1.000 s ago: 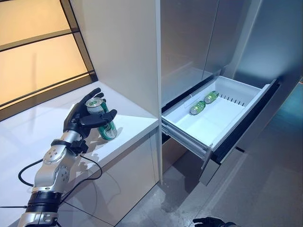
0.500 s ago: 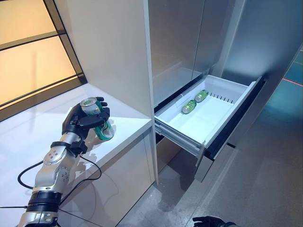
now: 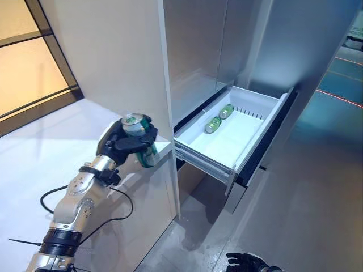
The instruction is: Put drinks into fridge and close the fridge
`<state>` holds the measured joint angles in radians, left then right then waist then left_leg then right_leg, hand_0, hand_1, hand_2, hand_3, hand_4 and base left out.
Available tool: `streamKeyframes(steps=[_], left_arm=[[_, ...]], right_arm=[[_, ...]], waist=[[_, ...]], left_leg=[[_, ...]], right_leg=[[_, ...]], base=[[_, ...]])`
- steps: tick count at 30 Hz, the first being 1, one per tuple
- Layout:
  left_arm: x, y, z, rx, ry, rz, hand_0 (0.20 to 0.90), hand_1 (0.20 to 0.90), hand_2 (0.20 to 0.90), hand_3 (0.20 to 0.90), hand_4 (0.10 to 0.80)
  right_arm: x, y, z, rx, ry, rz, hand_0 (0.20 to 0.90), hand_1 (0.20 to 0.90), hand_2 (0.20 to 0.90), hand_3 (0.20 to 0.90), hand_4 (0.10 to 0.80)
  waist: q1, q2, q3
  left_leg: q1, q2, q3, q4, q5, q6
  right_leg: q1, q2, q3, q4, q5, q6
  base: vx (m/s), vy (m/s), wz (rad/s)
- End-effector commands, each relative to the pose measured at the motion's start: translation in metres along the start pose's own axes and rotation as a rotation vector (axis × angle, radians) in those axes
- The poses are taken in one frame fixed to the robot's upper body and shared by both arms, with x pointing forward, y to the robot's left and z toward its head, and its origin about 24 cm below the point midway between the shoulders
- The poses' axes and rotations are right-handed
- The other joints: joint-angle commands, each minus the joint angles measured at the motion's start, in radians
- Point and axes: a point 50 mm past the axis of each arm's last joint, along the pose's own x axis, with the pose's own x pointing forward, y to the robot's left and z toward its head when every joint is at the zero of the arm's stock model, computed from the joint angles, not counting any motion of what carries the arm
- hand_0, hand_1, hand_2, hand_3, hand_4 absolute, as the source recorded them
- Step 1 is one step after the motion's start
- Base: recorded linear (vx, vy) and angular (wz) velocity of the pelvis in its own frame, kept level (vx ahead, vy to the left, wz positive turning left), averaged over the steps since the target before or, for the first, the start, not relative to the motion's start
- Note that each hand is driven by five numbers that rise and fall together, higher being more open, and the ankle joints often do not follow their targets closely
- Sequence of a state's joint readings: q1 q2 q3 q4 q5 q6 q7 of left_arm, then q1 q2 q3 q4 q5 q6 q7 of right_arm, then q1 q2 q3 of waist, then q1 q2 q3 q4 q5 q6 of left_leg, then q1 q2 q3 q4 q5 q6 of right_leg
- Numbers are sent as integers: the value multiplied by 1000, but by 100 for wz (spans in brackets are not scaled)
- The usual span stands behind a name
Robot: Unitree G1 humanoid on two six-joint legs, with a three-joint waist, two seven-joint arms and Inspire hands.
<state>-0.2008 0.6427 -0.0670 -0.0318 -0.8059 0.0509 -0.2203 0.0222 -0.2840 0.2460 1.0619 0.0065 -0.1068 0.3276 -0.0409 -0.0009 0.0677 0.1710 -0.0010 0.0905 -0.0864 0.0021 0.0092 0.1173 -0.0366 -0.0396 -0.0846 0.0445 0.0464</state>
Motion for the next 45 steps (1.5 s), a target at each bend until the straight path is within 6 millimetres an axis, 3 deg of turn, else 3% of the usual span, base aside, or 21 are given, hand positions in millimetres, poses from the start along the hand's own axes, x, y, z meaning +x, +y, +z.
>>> streamKeyframes(steps=[1,4,8,12,13,20,25,45], left_arm=[[27,-43,111,-11,-581,-300,300,300,300,200,100],[28,-52,104,-42,-565,-383,300,300,300,200,100],[24,-60,95,-42,-547,-472,300,300,300,200,100],[16,-62,83,-26,-534,-522,300,300,300,200,100],[12,-62,78,-23,-527,-536,300,300,300,200,100],[6,-66,59,-31,-479,-568,300,300,300,200,100],[7,-74,52,-43,-449,-600,300,300,300,200,100],[17,-101,37,-53,-360,-719,300,300,300,200,100]], right_arm=[[-4,-12,56,-42,-261,-1,900,900,900,900,800],[-11,4,93,-69,-413,59,900,900,900,900,800],[-30,21,127,-91,-596,172,900,900,900,900,800],[-57,26,162,-76,-761,295,900,900,900,900,800],[-71,26,178,-72,-835,349,900,900,900,900,800],[-121,31,231,-136,-1073,497,900,900,900,900,800],[-136,37,249,-138,-1129,573,900,900,900,900,800],[-150,54,274,-220,-1170,656,900,900,900,900,800]], waist=[[-26,36,-37],[-45,36,-35],[-62,38,-35],[-70,40,-32],[-71,41,-31],[-62,42,-32],[-56,40,-33],[-47,30,-32]], left_leg=[[5,-45,-11,40,-107,29],[5,-45,-9,39,-104,29],[6,-45,-8,37,-100,29],[7,-43,-7,35,-94,29],[7,-43,-8,33,-90,29],[3,-41,-6,32,-82,32],[-1,-41,-6,31,-79,34],[-7,-42,-13,30,-73,30]], right_leg=[[-15,55,15,123,-152,17],[-20,55,18,123,-149,19],[-21,54,22,120,-144,22],[-22,56,28,119,-140,24],[-23,57,31,118,-138,23],[-27,57,38,114,-129,24],[-29,56,37,112,-125,23],[-23,52,17,96,-112,19]], base=[[-28,-24,-11],[-33,-18,-19],[-27,-16,-10],[-21,-9,-8],[0,0,0],[-9,0,0],[-16,-4,-3],[-8,-7,-2]])
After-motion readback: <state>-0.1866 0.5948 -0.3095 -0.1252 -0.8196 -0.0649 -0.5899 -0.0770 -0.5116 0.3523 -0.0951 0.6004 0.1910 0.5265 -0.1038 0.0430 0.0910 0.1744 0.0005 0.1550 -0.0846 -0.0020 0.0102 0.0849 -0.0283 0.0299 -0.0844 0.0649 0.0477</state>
